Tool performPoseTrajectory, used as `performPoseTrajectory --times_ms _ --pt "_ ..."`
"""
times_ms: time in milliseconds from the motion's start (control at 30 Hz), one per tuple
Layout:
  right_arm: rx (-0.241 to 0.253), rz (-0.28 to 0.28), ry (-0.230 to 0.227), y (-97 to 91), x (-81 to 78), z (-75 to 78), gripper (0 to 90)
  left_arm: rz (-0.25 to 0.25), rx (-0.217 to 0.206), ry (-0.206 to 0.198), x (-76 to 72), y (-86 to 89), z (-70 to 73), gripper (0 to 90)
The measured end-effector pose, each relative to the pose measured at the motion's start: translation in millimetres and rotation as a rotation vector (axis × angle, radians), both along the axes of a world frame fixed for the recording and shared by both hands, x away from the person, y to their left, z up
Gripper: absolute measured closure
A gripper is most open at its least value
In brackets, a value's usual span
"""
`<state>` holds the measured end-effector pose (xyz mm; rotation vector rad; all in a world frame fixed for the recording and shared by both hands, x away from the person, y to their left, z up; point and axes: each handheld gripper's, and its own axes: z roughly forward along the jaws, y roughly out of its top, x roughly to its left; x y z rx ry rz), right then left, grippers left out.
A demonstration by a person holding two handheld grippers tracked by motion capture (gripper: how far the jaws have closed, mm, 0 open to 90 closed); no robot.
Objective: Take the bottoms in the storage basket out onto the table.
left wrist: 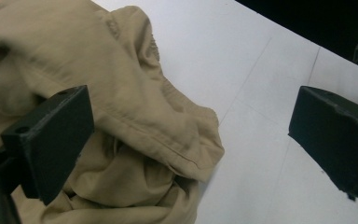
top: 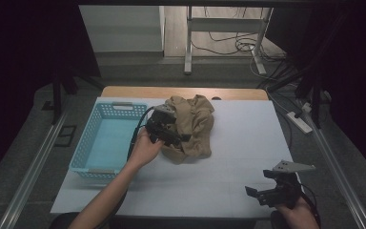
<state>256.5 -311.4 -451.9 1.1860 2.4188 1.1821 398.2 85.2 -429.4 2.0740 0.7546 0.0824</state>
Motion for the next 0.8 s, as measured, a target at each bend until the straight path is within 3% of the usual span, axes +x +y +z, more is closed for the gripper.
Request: performPoseTrajectory --times_ms 267,500,800 --pt "0.000 -0.001 0.001 0.0 0.1 0.0 1.2 -0.029 -0.031 0.027 -0.3 8.4 -3.7 1.1" --pt "-0.001 -0.002 0.001 0.4 0.0 0.0 1.2 -0.042 -0.054 0.028 -4.6 14.9 -3.9 1.2" --pt "-0.003 -0.004 0.002 0.8 0.2 -0.1 1.3 -0.037 -0.044 0.046 -10.4 20.3 -5.5 0.0"
